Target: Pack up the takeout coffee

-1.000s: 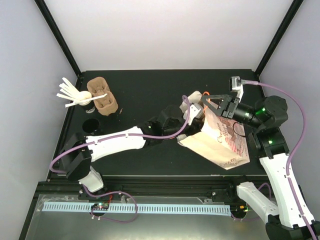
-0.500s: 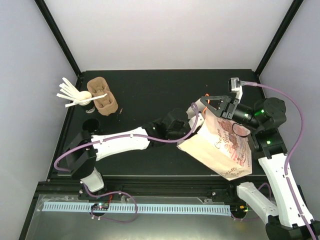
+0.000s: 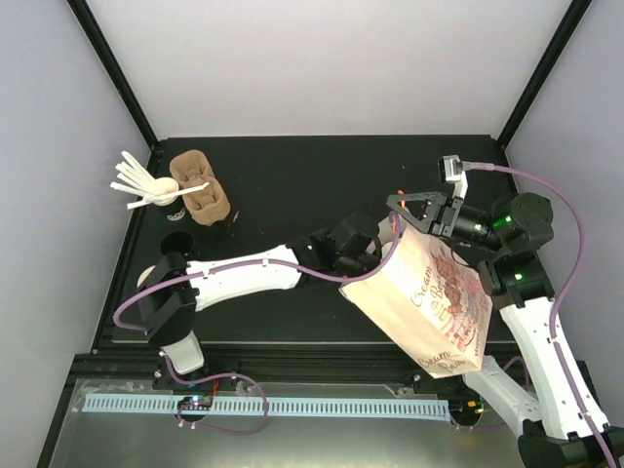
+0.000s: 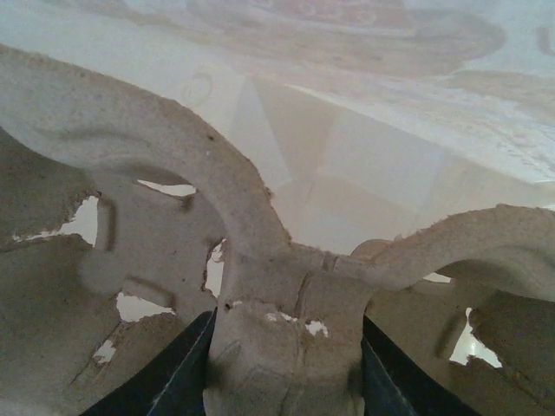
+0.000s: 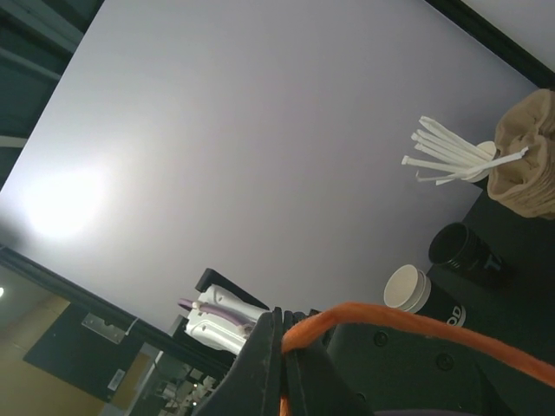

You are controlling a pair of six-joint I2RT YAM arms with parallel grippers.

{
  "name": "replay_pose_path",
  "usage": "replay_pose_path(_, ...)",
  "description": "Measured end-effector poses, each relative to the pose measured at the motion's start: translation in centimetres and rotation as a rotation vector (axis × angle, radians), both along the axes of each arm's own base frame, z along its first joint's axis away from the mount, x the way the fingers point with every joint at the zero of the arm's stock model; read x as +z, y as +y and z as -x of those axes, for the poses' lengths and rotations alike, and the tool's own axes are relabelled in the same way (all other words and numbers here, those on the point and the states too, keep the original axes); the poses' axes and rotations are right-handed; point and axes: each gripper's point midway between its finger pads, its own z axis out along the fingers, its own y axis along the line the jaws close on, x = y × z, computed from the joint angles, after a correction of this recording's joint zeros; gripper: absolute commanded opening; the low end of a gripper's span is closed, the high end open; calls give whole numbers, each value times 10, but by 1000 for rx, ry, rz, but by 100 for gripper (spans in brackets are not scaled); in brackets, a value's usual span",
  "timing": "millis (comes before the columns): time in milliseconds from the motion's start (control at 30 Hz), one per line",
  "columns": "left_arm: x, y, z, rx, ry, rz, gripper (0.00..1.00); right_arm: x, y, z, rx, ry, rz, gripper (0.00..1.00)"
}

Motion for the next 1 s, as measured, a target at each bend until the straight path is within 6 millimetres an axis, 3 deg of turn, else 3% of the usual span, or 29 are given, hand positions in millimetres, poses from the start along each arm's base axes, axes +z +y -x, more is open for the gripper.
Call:
replay_pose_path(167,-15,11,-13,76,14,-116,35,-12,3,-5,8,9,6,1)
replay_pose_path(267,-24,32,-25,152,1,-207,35,-20,9,-10,25,13,6,1)
replay_pose_path(500,-33,108,-55,363,-84,-496,35,-30,49,-27,104,20,-16,1)
replay_pose_path(700,-34,162,-71,505,-176,-747,34,-43,56,-40,69,18,-33,1)
replay_pose_path(867,-59,194,-81,567,-218,-979,33,-87,53,-48,7,64,18,1)
replay_pose_path(1000,-78,203,-82,561,-218,-1108,33,-118,41,-51,-82,85,105,1)
